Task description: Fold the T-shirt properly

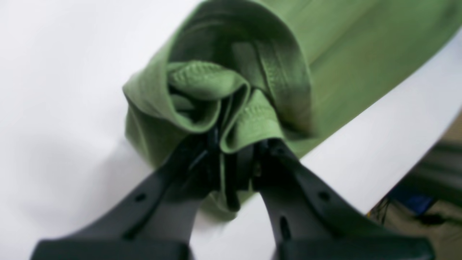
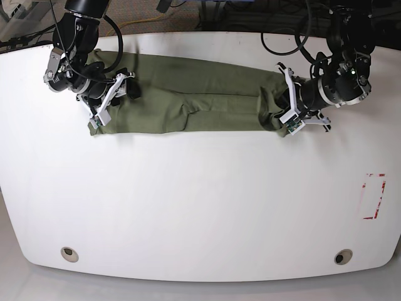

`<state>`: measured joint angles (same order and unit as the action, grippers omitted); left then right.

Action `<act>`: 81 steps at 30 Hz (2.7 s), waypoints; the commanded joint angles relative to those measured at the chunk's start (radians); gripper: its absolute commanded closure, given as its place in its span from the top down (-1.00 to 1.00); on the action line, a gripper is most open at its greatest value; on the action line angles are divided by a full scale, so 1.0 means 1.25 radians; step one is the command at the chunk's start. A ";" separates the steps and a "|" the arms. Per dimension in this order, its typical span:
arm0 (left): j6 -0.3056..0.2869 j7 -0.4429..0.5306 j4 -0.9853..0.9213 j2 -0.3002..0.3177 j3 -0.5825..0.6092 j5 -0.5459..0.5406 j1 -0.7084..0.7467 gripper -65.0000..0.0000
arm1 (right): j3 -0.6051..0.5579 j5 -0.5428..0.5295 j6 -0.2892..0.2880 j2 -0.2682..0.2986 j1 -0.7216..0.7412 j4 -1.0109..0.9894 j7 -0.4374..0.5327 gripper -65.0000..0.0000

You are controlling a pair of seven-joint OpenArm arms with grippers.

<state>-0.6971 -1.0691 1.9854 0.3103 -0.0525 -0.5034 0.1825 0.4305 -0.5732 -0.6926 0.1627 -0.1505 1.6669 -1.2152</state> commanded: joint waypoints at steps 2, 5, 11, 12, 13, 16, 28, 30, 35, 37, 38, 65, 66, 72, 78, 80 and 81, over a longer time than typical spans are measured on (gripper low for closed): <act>-0.001 0.013 0.013 -0.016 0.018 -0.007 -0.008 -0.91 | 0.002 -0.011 -0.004 0.010 0.011 0.014 0.008 0.07; -0.001 0.013 0.002 -0.035 0.046 -0.007 -0.025 -0.91 | 0.002 -0.011 -0.004 0.010 0.011 0.014 0.008 0.07; 0.023 0.013 -0.012 -0.040 0.144 -0.007 -0.058 -0.91 | 0.002 -0.011 -0.004 0.010 0.012 0.014 0.008 0.07; 0.034 0.013 -0.012 -0.044 0.153 -0.007 -0.059 -0.91 | 0.002 -0.011 -0.004 0.010 0.012 0.014 0.008 0.07; 0.044 0.013 -0.013 -0.054 0.162 -0.007 -0.064 -0.91 | 0.002 -0.011 -0.004 0.010 0.012 0.014 0.008 0.07; 0.051 0.011 -0.015 -0.067 0.181 -0.007 -0.075 -0.82 | 0.004 -0.011 -0.004 0.010 0.013 0.014 0.008 0.07; 0.053 0.011 -0.008 -0.071 0.331 0.083 -0.101 0.45 | 0.004 -0.011 -0.004 0.010 0.013 0.014 0.008 0.07; 0.051 0.011 0.007 -0.067 0.336 0.083 -0.109 0.38 | 0.005 -0.013 -0.004 0.010 0.013 0.017 0.008 0.07; 0.053 0.011 0.007 -0.062 0.245 0.083 -0.110 0.28 | 0.010 -0.016 -0.004 0.010 0.023 0.071 0.007 0.07; 0.053 0.011 0.003 -0.052 0.180 0.084 -0.109 0.24 | 0.010 -0.017 -0.004 0.010 0.024 0.108 0.006 0.08; 0.053 0.011 0.002 -0.050 0.153 0.084 -0.107 0.24 | 0.010 -0.017 -0.004 0.010 0.025 0.124 0.006 0.09; 0.053 0.127 -0.186 0.030 0.032 0.083 0.039 -0.67 | 0.347 -0.126 -0.004 -0.013 0.063 -0.140 -0.093 0.36; 0.053 0.127 -0.185 0.030 0.032 0.083 0.039 -0.68 | 0.333 -0.126 -0.004 -0.024 0.062 -0.136 -0.093 0.35; 0.053 0.127 -0.185 0.030 0.032 0.083 0.039 -0.68 | 0.264 -0.121 -0.004 -0.077 0.065 -0.123 -0.076 0.34; 0.053 0.127 -0.183 0.013 0.030 0.083 0.039 -0.68 | 0.263 -0.121 -0.004 -0.094 0.077 -0.124 -0.017 -0.15; 0.053 0.127 -0.181 0.009 0.030 0.083 0.039 -0.67 | 0.263 -0.121 -0.004 -0.091 0.081 -0.124 -0.017 -0.53; 0.053 0.127 -0.181 0.000 0.030 0.083 0.037 -0.67 | 0.263 -0.121 -0.004 -0.089 0.081 -0.121 -0.015 -0.79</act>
<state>-0.6289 -0.9260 1.7401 0.3153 -0.0124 -0.3836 0.2378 0.7593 -0.7029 -0.6918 0.0387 -0.0624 1.4963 -1.2427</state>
